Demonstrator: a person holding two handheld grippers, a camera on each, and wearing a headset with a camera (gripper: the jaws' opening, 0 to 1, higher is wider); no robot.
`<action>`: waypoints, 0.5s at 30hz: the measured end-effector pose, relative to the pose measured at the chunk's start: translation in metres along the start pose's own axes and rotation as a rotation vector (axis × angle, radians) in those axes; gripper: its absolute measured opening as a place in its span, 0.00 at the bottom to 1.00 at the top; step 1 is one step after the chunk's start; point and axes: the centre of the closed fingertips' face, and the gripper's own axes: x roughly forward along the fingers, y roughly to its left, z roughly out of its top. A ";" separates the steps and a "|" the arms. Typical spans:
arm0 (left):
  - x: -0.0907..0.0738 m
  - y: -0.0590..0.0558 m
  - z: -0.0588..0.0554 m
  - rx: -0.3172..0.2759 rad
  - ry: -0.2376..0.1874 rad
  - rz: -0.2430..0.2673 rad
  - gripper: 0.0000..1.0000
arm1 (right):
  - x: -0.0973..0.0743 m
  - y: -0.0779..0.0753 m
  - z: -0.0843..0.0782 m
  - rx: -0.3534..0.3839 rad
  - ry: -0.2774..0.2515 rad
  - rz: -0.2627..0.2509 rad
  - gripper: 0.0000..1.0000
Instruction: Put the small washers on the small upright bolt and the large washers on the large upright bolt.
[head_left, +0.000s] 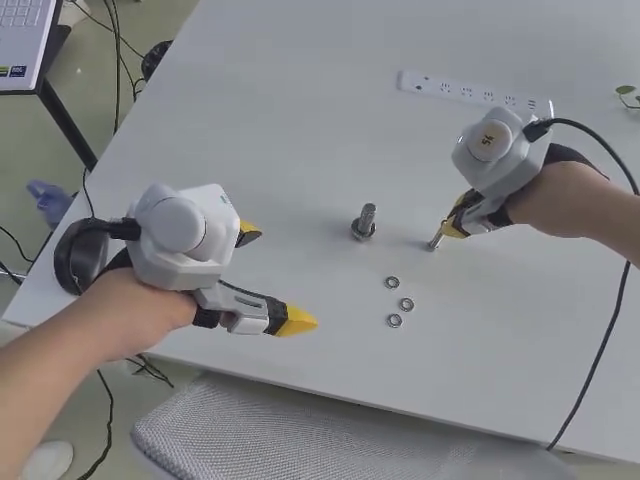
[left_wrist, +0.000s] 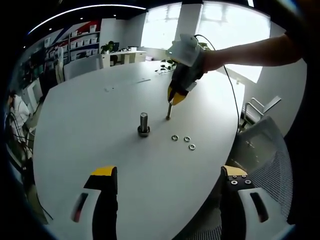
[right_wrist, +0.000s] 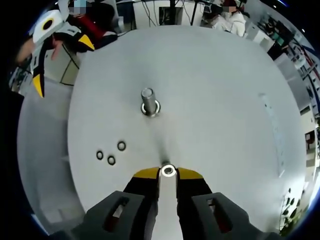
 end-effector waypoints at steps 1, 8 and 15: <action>0.000 0.000 0.000 -0.001 0.001 0.000 0.85 | 0.003 -0.003 0.000 0.002 -0.001 0.003 0.13; -0.001 0.001 -0.001 -0.003 0.000 0.003 0.84 | 0.004 -0.007 -0.001 -0.006 0.003 -0.001 0.13; -0.001 0.002 -0.002 -0.004 0.001 0.004 0.84 | 0.008 -0.011 -0.002 -0.014 0.009 0.002 0.13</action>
